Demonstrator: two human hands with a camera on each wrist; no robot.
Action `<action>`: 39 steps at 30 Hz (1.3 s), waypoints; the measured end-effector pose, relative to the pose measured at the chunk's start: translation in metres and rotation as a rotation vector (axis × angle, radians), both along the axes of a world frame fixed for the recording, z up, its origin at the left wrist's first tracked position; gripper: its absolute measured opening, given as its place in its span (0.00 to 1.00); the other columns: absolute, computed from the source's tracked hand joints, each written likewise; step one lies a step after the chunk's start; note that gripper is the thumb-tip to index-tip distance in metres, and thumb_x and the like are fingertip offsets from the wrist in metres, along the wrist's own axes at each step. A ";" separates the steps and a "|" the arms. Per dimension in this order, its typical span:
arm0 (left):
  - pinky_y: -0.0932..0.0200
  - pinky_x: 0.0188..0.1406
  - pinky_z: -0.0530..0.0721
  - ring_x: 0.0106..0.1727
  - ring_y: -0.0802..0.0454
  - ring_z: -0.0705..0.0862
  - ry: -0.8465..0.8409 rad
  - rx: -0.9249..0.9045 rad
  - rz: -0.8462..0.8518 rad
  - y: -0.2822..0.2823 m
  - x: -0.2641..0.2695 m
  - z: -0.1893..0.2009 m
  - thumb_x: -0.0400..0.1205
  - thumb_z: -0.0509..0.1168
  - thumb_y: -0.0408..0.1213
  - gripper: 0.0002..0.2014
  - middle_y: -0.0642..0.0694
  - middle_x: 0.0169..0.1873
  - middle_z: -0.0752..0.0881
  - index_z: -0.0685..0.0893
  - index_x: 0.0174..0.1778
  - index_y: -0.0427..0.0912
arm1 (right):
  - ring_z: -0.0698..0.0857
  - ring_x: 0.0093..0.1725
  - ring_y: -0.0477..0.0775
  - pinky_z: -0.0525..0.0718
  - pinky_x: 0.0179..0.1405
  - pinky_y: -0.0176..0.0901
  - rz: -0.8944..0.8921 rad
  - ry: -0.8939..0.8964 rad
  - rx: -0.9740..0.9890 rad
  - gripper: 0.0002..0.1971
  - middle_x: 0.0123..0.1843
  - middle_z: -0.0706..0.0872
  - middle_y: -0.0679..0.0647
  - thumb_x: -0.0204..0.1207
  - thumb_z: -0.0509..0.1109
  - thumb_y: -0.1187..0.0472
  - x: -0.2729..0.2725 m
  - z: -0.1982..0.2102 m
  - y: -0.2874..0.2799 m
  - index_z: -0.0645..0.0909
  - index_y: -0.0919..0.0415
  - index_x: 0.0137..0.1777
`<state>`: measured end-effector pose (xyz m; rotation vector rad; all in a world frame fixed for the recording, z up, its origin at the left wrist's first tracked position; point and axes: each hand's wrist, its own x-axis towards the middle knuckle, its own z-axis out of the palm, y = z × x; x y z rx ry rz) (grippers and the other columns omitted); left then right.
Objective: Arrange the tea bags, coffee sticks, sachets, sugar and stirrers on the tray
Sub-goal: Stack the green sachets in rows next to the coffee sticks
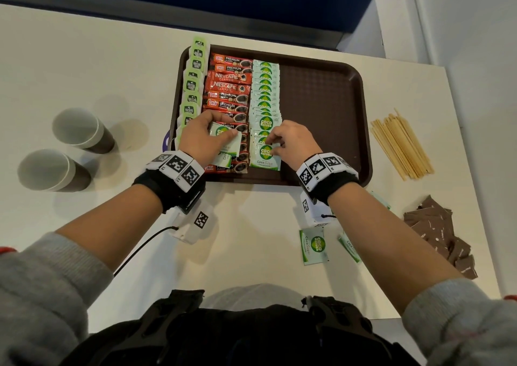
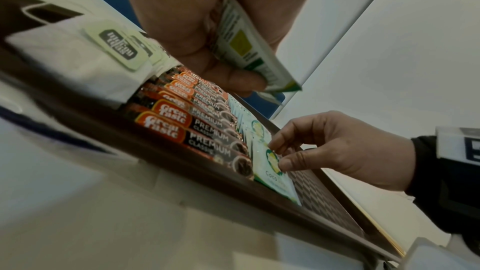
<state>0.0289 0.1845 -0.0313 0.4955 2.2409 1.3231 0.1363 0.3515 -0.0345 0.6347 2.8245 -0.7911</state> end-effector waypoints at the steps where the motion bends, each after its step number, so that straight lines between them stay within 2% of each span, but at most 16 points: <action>1: 0.62 0.51 0.81 0.53 0.54 0.83 -0.004 0.001 -0.001 0.000 0.000 0.000 0.78 0.72 0.38 0.11 0.50 0.51 0.84 0.83 0.55 0.43 | 0.79 0.50 0.50 0.81 0.55 0.43 0.006 -0.002 0.004 0.10 0.51 0.80 0.55 0.69 0.77 0.67 0.000 0.000 0.000 0.87 0.61 0.51; 5: 0.57 0.54 0.83 0.53 0.53 0.84 -0.039 0.006 -0.013 0.001 0.000 -0.002 0.78 0.72 0.38 0.09 0.48 0.51 0.85 0.82 0.51 0.47 | 0.80 0.53 0.52 0.80 0.55 0.42 0.013 -0.018 0.021 0.10 0.51 0.81 0.55 0.70 0.76 0.67 -0.002 0.001 0.000 0.87 0.59 0.51; 8: 0.50 0.58 0.84 0.54 0.51 0.85 -0.051 0.016 -0.016 0.002 0.000 -0.001 0.77 0.71 0.35 0.09 0.50 0.50 0.85 0.81 0.50 0.50 | 0.79 0.54 0.52 0.77 0.52 0.39 0.016 -0.018 0.032 0.10 0.47 0.76 0.49 0.70 0.77 0.67 -0.002 0.000 0.000 0.87 0.58 0.51; 12: 0.48 0.56 0.86 0.50 0.51 0.86 -0.115 0.030 -0.055 0.002 0.001 0.001 0.74 0.69 0.29 0.14 0.49 0.48 0.86 0.80 0.51 0.52 | 0.75 0.50 0.46 0.71 0.49 0.35 0.015 0.001 0.038 0.11 0.46 0.74 0.47 0.70 0.77 0.66 -0.001 -0.001 0.003 0.87 0.58 0.52; 15: 0.46 0.56 0.86 0.51 0.49 0.87 -0.156 0.050 -0.081 0.002 0.003 0.004 0.70 0.70 0.29 0.18 0.49 0.47 0.87 0.80 0.49 0.56 | 0.73 0.48 0.43 0.74 0.50 0.36 0.011 0.010 0.031 0.11 0.46 0.74 0.47 0.70 0.77 0.64 0.000 -0.001 0.005 0.86 0.59 0.52; 18: 0.49 0.58 0.86 0.53 0.49 0.87 -0.158 0.084 -0.119 0.002 0.006 0.005 0.72 0.72 0.28 0.22 0.47 0.51 0.87 0.79 0.57 0.53 | 0.75 0.46 0.44 0.77 0.50 0.38 -0.027 0.088 -0.021 0.11 0.45 0.76 0.48 0.73 0.75 0.55 -0.001 0.004 0.002 0.85 0.60 0.52; 21: 0.57 0.54 0.86 0.50 0.54 0.87 -0.150 0.101 -0.167 0.003 0.007 0.004 0.75 0.73 0.27 0.26 0.46 0.52 0.87 0.75 0.67 0.49 | 0.77 0.41 0.42 0.74 0.42 0.26 -0.055 0.187 -0.133 0.15 0.45 0.81 0.49 0.75 0.72 0.50 -0.005 0.014 -0.005 0.84 0.60 0.54; 24: 0.67 0.44 0.85 0.41 0.63 0.87 -0.181 0.122 -0.219 0.003 0.011 0.005 0.73 0.74 0.26 0.31 0.48 0.47 0.87 0.72 0.71 0.46 | 0.78 0.37 0.37 0.74 0.38 0.18 -0.036 0.169 -0.253 0.13 0.41 0.83 0.47 0.74 0.74 0.53 -0.009 0.021 -0.009 0.84 0.57 0.55; 26: 0.66 0.43 0.85 0.40 0.63 0.87 -0.177 0.096 -0.237 0.004 0.013 0.004 0.71 0.77 0.28 0.33 0.49 0.45 0.86 0.72 0.70 0.46 | 0.79 0.36 0.37 0.75 0.38 0.18 -0.026 0.141 -0.303 0.11 0.39 0.84 0.48 0.72 0.76 0.57 -0.011 0.022 -0.010 0.85 0.56 0.53; 29: 0.56 0.50 0.85 0.47 0.52 0.88 -0.126 -0.002 -0.223 0.005 0.013 0.002 0.67 0.81 0.35 0.36 0.47 0.47 0.87 0.73 0.69 0.51 | 0.80 0.35 0.37 0.77 0.38 0.21 -0.025 0.115 -0.314 0.09 0.37 0.84 0.47 0.70 0.77 0.61 -0.010 0.022 -0.006 0.87 0.56 0.50; 33: 0.65 0.46 0.78 0.50 0.55 0.85 -0.059 -0.104 -0.208 0.004 0.009 0.001 0.67 0.81 0.39 0.32 0.52 0.46 0.87 0.76 0.66 0.51 | 0.78 0.35 0.37 0.76 0.38 0.21 -0.032 0.052 -0.279 0.09 0.36 0.82 0.43 0.71 0.77 0.62 -0.002 0.025 0.007 0.87 0.60 0.50; 35: 0.62 0.51 0.78 0.51 0.56 0.84 -0.039 -0.134 -0.213 0.003 0.008 0.002 0.69 0.80 0.38 0.29 0.52 0.46 0.86 0.77 0.64 0.52 | 0.79 0.35 0.38 0.74 0.37 0.19 -0.028 -0.012 -0.241 0.08 0.39 0.84 0.48 0.71 0.77 0.63 0.003 0.024 0.012 0.87 0.61 0.50; 37: 0.61 0.54 0.77 0.52 0.56 0.83 -0.031 -0.149 -0.215 0.003 0.008 0.003 0.69 0.79 0.36 0.27 0.52 0.47 0.86 0.78 0.63 0.52 | 0.81 0.38 0.42 0.77 0.43 0.25 -0.008 -0.084 -0.202 0.08 0.42 0.86 0.53 0.71 0.76 0.63 0.007 0.021 0.013 0.87 0.60 0.50; 39: 0.64 0.51 0.74 0.51 0.57 0.82 -0.023 -0.167 -0.231 0.003 0.009 0.005 0.70 0.79 0.35 0.26 0.51 0.48 0.86 0.79 0.63 0.51 | 0.82 0.42 0.45 0.79 0.48 0.34 0.028 -0.141 -0.166 0.08 0.45 0.87 0.54 0.72 0.76 0.63 0.009 0.019 0.012 0.87 0.60 0.50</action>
